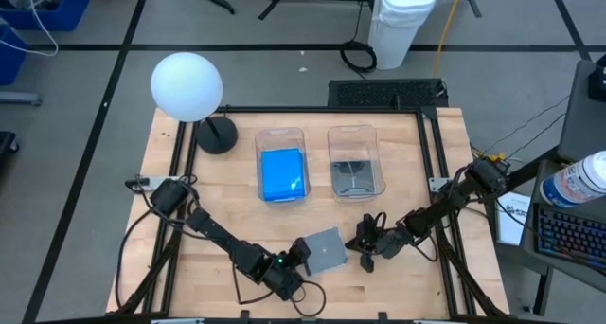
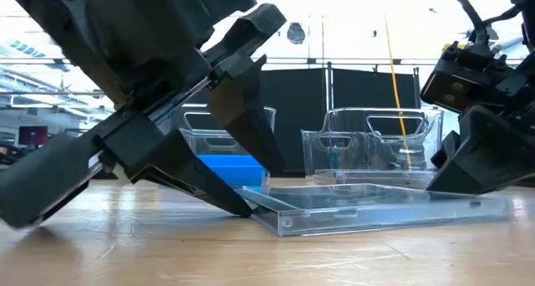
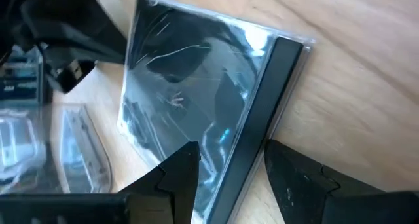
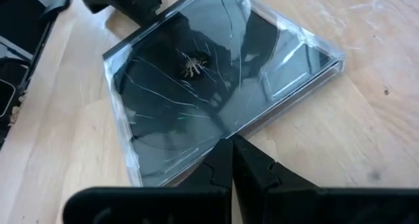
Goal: Pick & place jewel cases by type
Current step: Put the black cd case into the right transparent bin
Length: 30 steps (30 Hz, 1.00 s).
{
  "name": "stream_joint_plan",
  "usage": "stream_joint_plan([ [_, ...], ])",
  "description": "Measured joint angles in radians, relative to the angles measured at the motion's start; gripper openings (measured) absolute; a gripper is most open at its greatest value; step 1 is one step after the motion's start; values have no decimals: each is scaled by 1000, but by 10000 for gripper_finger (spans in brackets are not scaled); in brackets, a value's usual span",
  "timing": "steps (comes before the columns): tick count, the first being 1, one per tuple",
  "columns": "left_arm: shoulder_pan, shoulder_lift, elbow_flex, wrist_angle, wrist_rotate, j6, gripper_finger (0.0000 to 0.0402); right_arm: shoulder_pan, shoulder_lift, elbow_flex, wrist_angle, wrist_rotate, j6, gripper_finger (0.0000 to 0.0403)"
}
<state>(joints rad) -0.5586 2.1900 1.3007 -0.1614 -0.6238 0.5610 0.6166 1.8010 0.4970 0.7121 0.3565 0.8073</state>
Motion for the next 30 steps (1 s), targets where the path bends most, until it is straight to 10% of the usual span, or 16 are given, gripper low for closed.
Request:
stream_joint_plan([
  [30, -47, -61, 16, -147, -180, -255, 181, 88, -9, 17, 94, -19, -8, 0],
])
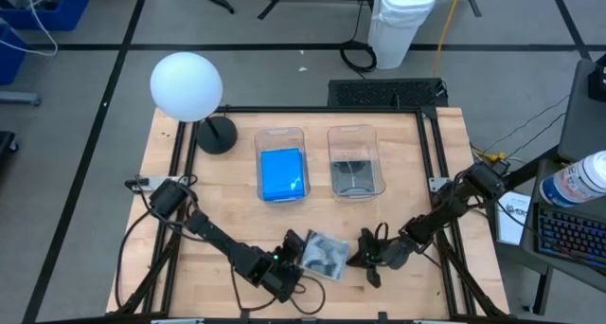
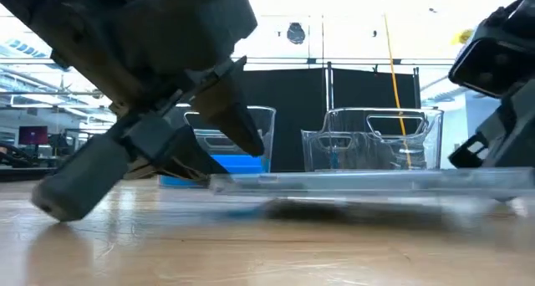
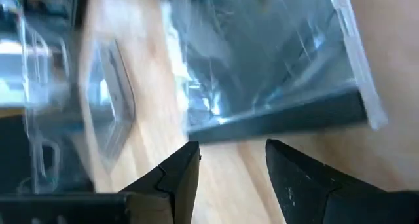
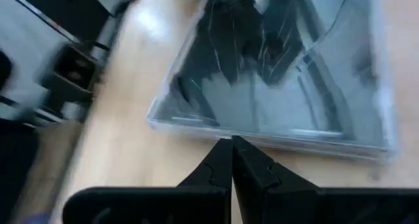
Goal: Pick & place jewel cases by type
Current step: Put the black cd case into the right transparent bin
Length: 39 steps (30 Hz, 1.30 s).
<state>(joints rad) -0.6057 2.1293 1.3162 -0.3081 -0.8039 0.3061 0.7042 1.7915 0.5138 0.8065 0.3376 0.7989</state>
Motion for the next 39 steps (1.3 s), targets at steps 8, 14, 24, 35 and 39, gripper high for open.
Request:
stream_joint_plan([
  [8, -14, -144, 2, -20, 145, -174, 182, 31, -145, -1, -117, 37, -96, 0],
  [14, -29, -130, 2, -8, 224, -183, 182, 18, -199, 0, -276, 117, -116, 0],
  [24, -70, -36, 0, 103, 224, -104, 221, -71, -224, -1, -539, 137, -26, 0],
  [35, -18, 46, 42, 127, 234, -64, 243, -162, -192, -14, -481, 71, -126, 0],
  [39, 4, 80, 64, 111, 193, -54, 243, -171, -125, -14, -314, -25, -197, 0],
])
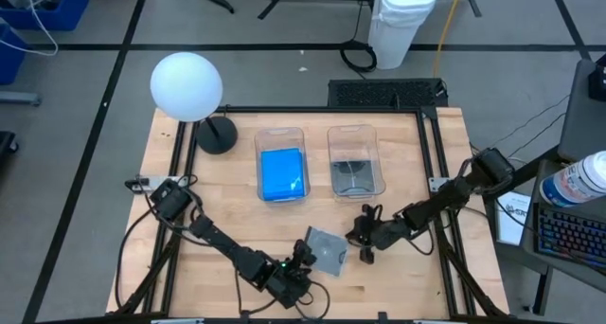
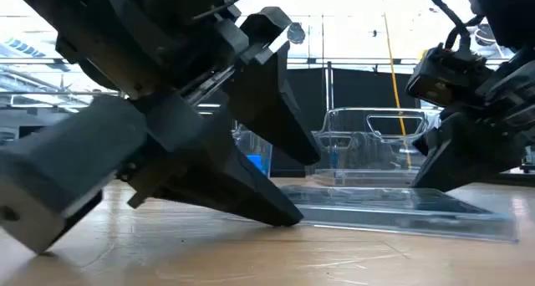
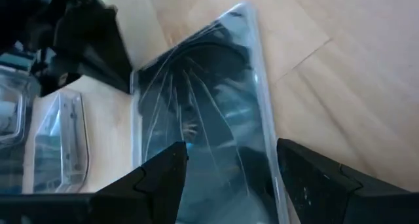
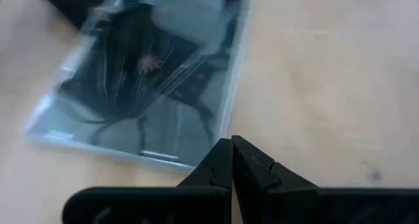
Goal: Pick & place jewel cases by type
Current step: Put the black cd case into the right transparent bin
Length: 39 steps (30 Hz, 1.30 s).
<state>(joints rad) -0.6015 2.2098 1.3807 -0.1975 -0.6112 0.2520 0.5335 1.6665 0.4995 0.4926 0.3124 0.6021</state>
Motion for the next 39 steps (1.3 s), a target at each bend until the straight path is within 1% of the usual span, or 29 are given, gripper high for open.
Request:
stream_joint_plan([
  [2, 8, 8, 2, -5, -17, 6, 244, 0, 36, -1, 73, -37, -17, 0],
  [4, 13, 9, 2, -9, -41, 21, 244, 0, 66, -1, 117, -51, -20, 0],
  [7, 20, 9, 0, -15, -123, 50, 244, 1, 90, -1, 136, -52, -14, 0],
  [9, 20, 9, 0, -10, -155, 80, 244, 1, 94, -1, 136, -54, -11, 0],
  [11, 22, 9, 3, -10, -145, 104, 244, 1, 94, -1, 138, -58, -3, 0],
  [14, 31, 9, 3, -9, -116, 93, 244, 3, 95, -3, 163, -78, -6, 0],
  [17, 36, 9, 2, -2, -123, 52, 243, 11, 97, -5, 179, -78, -9, 0],
  [22, 36, 9, 1, 17, -132, 50, 239, 19, 99, -5, 185, -72, -6, 0],
  [25, 37, 9, 2, 16, -115, 60, 210, 20, 99, -5, 189, -73, -6, 0],
  [28, 38, 8, 2, 5, -65, 95, 161, 21, 99, -5, 197, -76, -5, 0],
  [32, 38, 8, 4, -16, -25, 106, 91, 22, 99, -3, 200, -88, -5, 0],
  [35, 38, 8, 4, -25, -22, 133, 45, 23, 99, -3, 206, -95, -10, 0],
  [37, 37, 7, 3, -25, -40, 160, 18, 23, 99, -3, 206, -96, -11, 0],
  [39, 35, 7, 3, -25, -73, 180, 7, 23, 99, -3, 207, -96, -12, 0],
])
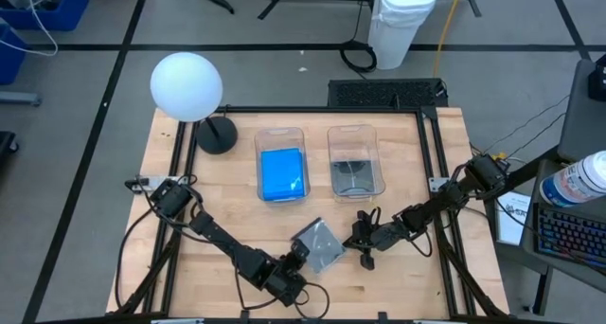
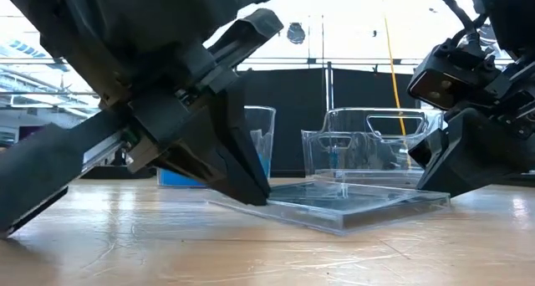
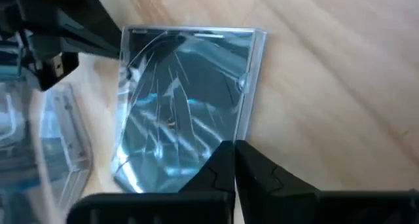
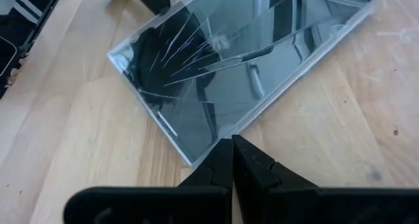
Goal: Pick & place jewel cases by type
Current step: Put the black cd case into the right transparent bin
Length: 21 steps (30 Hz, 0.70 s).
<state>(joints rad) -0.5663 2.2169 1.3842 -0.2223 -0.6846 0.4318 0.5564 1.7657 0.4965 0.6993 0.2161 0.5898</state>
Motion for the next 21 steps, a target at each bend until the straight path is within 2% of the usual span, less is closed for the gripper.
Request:
stream_joint_plan([
  [7, 0, 5, 63, -126, -76, 28, 5, 1, 0, 1, 6, -31, -4, 0],
  [10, 4, 10, 89, -175, -185, 10, 7, 6, 0, 4, 14, -71, -4, 0],
  [13, 26, 17, 108, -130, -272, 4, 8, 9, 5, 10, 38, -115, -13, 0],
  [17, 36, 11, 111, -93, -251, -5, 5, 16, 6, 8, 60, -140, -35, 0],
  [21, 43, 14, 111, -87, -216, 4, 11, 34, 5, 7, 66, -117, -35, 0],
])
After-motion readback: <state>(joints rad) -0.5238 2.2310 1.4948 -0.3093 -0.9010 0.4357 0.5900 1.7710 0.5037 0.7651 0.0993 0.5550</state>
